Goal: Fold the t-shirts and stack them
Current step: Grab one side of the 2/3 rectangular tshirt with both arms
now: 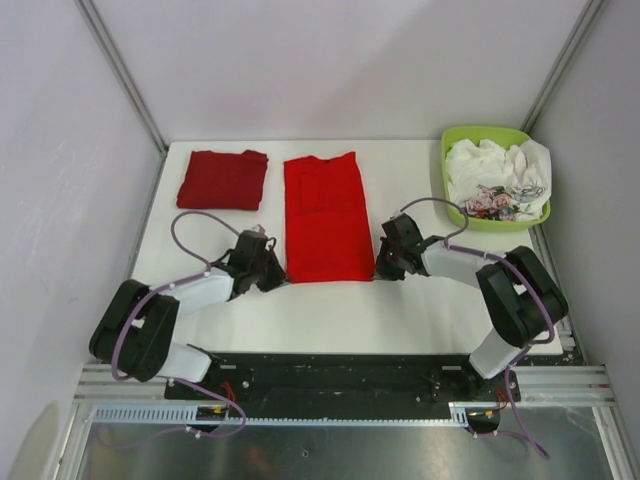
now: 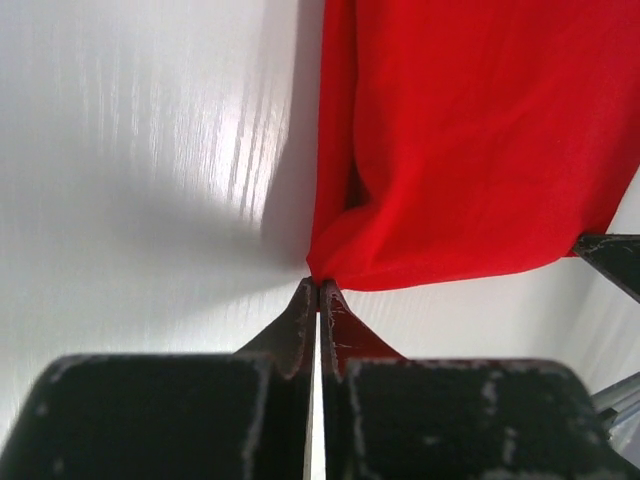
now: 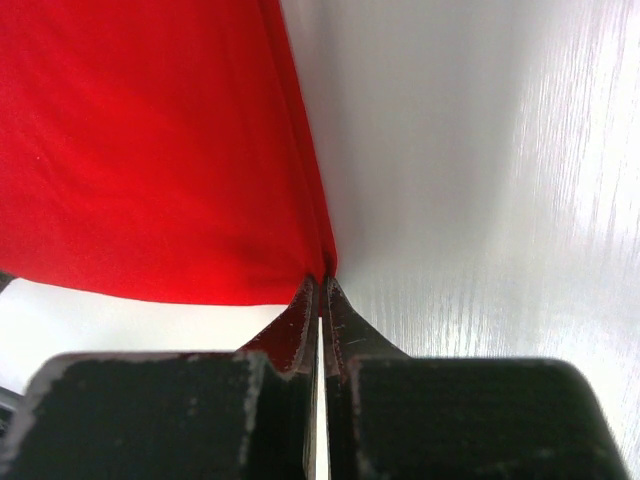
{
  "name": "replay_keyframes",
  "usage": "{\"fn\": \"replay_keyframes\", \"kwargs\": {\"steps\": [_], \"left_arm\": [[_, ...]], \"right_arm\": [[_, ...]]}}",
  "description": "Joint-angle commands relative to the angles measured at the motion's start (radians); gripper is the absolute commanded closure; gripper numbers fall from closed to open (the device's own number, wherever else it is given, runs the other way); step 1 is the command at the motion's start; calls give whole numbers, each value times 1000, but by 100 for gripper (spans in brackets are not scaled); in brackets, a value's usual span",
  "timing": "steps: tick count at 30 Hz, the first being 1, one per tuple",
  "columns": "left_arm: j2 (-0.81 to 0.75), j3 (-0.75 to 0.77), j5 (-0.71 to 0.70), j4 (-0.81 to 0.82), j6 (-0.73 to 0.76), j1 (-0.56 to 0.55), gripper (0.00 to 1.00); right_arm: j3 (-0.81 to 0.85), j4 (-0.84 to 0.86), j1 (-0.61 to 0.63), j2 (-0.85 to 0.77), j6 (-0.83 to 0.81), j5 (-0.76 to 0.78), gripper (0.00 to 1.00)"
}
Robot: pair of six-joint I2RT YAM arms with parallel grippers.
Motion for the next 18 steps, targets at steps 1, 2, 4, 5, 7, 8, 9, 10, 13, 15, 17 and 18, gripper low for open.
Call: {"fn": "replay_keyframes", "kwargs": {"steps": [1,2,4,5,7,8,9,10,13,15,17,18], "left_arm": [[-105,-21,-28,-102,21,-16,100],[-130,-28,-29,-118,23,-18,100],[-191,-48,-23,-154,25,-21,100],[-224,-60,-17,-177,25,-22,100],[-301,-78,-12,-226,26,-25,100],[-345,-85,-9,-254,26,-27,100],[-392,-92,-7,-281,26,-28,100],[-444,-98,-6,-314,25,-31,100],[-586,-115,5,-396,21,-34,100],[-667,-125,17,-446,15,-38,100],[-743,-135,32,-490,5,-41,100],[-781,-139,39,-508,-2,-45,100]], "right_arm": [[-50,-60,20,-84,13,26,100],[-61,-65,26,-105,18,26,100],[-84,-79,44,-157,30,31,100],[-96,-88,55,-184,38,36,100],[-118,-109,77,-246,57,45,100],[-126,-124,91,-280,67,52,100],[-133,-139,106,-316,77,62,100],[-138,-157,121,-350,88,69,100],[-146,-218,174,-460,124,121,100],[-149,-255,214,-520,151,153,100],[-153,-287,257,-568,180,178,100],[-153,-303,279,-588,196,189,100]]}}
